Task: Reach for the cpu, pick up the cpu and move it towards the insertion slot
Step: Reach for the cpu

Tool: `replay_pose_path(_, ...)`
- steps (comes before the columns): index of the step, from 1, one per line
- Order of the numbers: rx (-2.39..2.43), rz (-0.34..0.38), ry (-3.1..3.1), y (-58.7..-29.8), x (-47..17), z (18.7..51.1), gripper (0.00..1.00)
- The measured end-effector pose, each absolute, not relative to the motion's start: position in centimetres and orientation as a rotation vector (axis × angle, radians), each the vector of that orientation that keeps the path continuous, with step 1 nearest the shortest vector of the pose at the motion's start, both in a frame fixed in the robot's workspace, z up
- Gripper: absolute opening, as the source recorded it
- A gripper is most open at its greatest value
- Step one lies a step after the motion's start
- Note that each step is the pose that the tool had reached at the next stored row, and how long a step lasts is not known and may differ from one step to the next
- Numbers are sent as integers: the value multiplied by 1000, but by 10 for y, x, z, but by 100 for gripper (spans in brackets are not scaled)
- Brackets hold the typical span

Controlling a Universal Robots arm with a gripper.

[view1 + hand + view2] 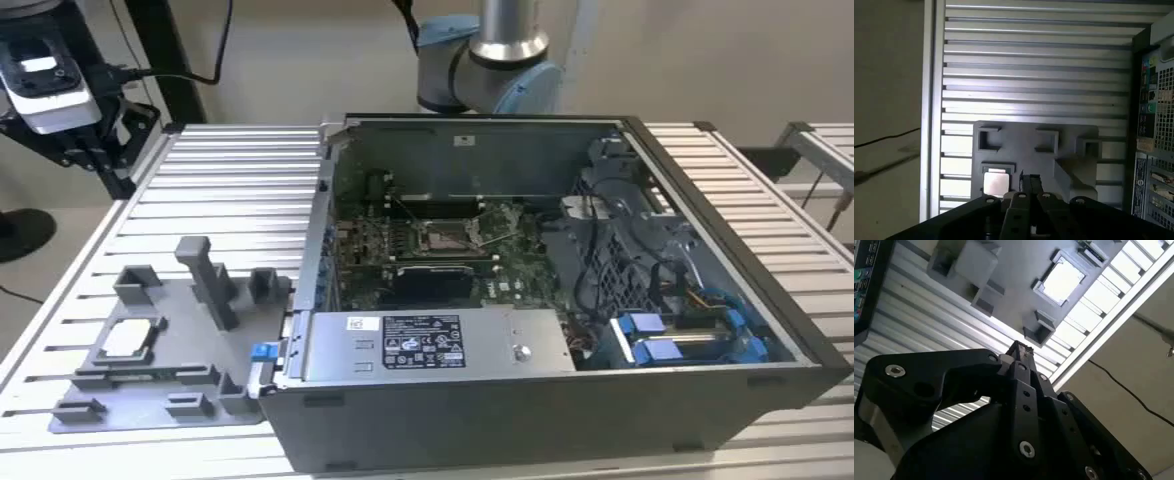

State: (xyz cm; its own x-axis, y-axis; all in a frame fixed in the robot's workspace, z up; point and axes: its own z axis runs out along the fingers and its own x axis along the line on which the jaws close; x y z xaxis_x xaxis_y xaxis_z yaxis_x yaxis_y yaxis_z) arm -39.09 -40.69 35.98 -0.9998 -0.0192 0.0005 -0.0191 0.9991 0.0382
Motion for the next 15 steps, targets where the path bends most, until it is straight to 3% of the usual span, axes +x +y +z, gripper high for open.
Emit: replay_pose_path(15,30,-60,-3140,-410,-392,360,0)
